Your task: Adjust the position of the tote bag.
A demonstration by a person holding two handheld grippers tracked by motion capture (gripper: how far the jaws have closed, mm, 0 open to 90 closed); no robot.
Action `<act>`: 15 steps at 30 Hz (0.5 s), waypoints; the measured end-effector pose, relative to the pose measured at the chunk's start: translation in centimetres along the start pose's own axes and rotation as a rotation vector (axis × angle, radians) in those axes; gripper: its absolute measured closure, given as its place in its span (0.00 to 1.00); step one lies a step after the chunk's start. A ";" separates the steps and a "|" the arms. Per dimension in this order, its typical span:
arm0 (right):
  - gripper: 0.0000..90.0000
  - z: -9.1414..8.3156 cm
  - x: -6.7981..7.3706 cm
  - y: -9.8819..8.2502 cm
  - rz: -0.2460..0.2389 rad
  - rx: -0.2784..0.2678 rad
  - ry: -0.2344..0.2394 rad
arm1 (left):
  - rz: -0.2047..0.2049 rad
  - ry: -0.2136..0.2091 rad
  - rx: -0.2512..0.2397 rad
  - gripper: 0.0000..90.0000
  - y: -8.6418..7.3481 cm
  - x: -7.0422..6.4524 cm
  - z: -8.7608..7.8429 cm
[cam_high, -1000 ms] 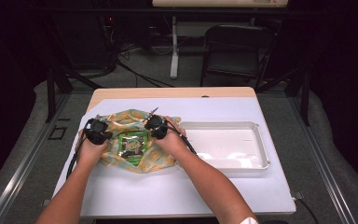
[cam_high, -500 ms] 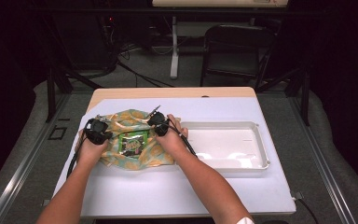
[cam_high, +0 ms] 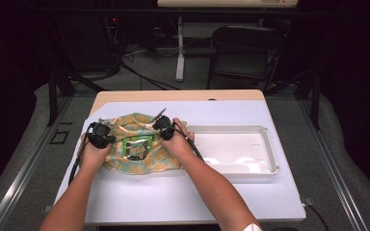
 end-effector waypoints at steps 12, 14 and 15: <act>0.97 0.1 -0.3 0.0 0.050 0.015 0.043 | -0.024 -0.029 -0.015 0.95 0.1 0.0 -0.1; 0.97 0.1 -0.3 0.0 0.040 0.024 0.042 | -0.025 -0.035 -0.032 0.86 0.3 -0.2 -0.5; 0.97 0.1 -0.2 0.0 0.041 0.021 0.039 | -0.022 -0.030 -0.053 0.84 0.5 -0.3 -0.8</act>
Point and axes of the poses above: each handheld gripper's, and its own axes: z roughly forward along the jaws, y roughly out of its top, x roughly to its left, the point moved 6 cm from there along z, roughly forward along the jaws, and after that the axes turned 11 degrees about -y, right-handed, at the moved point
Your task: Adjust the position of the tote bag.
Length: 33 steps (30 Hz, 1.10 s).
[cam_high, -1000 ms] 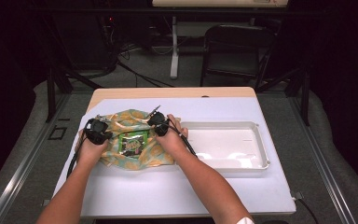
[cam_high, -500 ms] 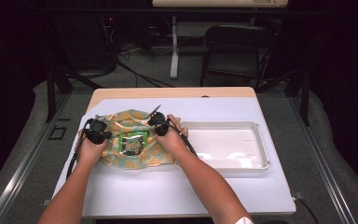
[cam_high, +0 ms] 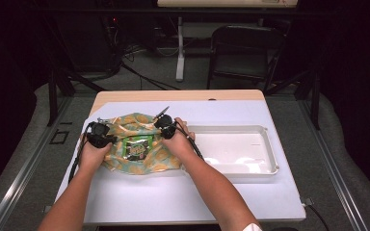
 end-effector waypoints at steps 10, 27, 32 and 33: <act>0.95 0.0 0.0 0.0 0.007 -0.003 -0.004 | 0.042 -0.059 -0.126 0.66 1.0 -2.8 -5.4; 0.90 0.0 0.0 0.0 -0.002 -0.009 -0.020 | 0.151 -0.159 -0.127 0.75 -4.7 -8.1 -9.4; 0.89 0.0 0.0 0.0 -0.001 -0.010 -0.021 | 0.153 -0.160 -0.130 0.77 -5.8 -8.4 -8.5; 0.89 0.0 0.1 0.0 0.005 -0.014 -0.022 | 0.149 -0.165 -0.130 0.78 -5.9 -8.5 -8.4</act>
Point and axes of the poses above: each handheld gripper's, and its own axes: z roughly forward along the jaws, y roughly out of its top, x roughly to its left, the point moved 6 cm from there along z, roughly forward along the jaws, and after that the axes turned 11 degrees about -y, right-handed, at the moved point
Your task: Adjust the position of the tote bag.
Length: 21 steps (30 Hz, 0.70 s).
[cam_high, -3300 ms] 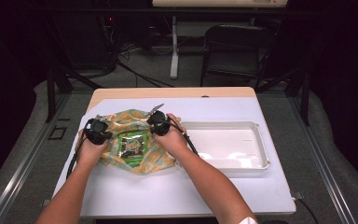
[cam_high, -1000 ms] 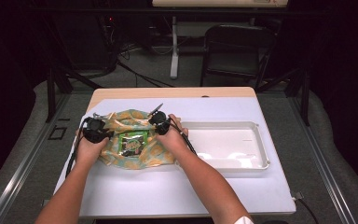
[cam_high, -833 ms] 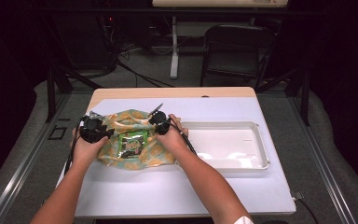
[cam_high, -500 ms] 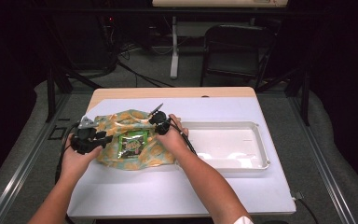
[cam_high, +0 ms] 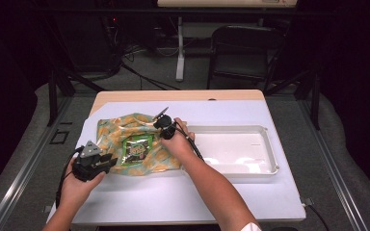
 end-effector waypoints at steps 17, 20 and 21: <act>0.68 -4.9 0.1 1.4 0.034 -0.157 0.077 | 0.001 0.002 0.015 0.79 -1.1 -0.2 1.2; 0.66 -6.4 0.1 1.8 0.025 -0.190 0.090 | 0.002 0.003 0.012 0.78 -1.0 -0.2 1.2; 0.66 -6.8 0.2 1.8 0.018 -0.197 0.094 | 0.002 0.004 0.012 0.77 -1.0 -0.2 1.2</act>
Point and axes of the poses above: each handheld gripper's, and its own axes: z roughly forward along the jaws, y roughly out of its top, x roughly to its left, the point moved 6 cm from there along z, roughly forward along the jaws, and after that the axes turned 11 degrees about -y, right-handed, at the moved point
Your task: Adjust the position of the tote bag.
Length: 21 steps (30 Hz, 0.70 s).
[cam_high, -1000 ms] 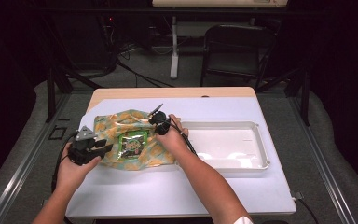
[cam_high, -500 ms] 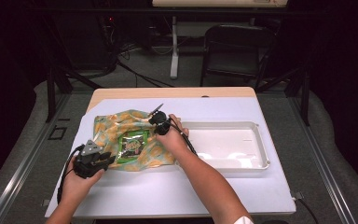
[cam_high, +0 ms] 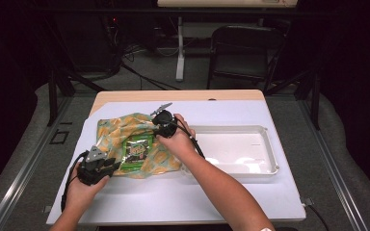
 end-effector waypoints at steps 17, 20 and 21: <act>0.77 -1.8 4.9 -2.4 -0.109 0.045 0.125 | -0.018 0.003 -0.009 0.72 0.4 0.2 0.2; 0.77 -1.3 5.3 -2.9 -0.138 0.072 0.121 | -0.018 0.007 -0.011 0.72 0.4 0.3 0.3; 0.77 -1.2 5.3 -2.9 -0.134 0.072 0.121 | -0.021 0.006 -0.013 0.72 0.4 0.3 0.3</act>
Point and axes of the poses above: each handheld gripper's, and its own axes: z roughly forward along the jaws, y roughly out of its top, x roughly to its left, the point moved 6 cm from there along z, roughly forward along the jaws, and after that the axes turned 11 degrees about -y, right-handed, at the moved point
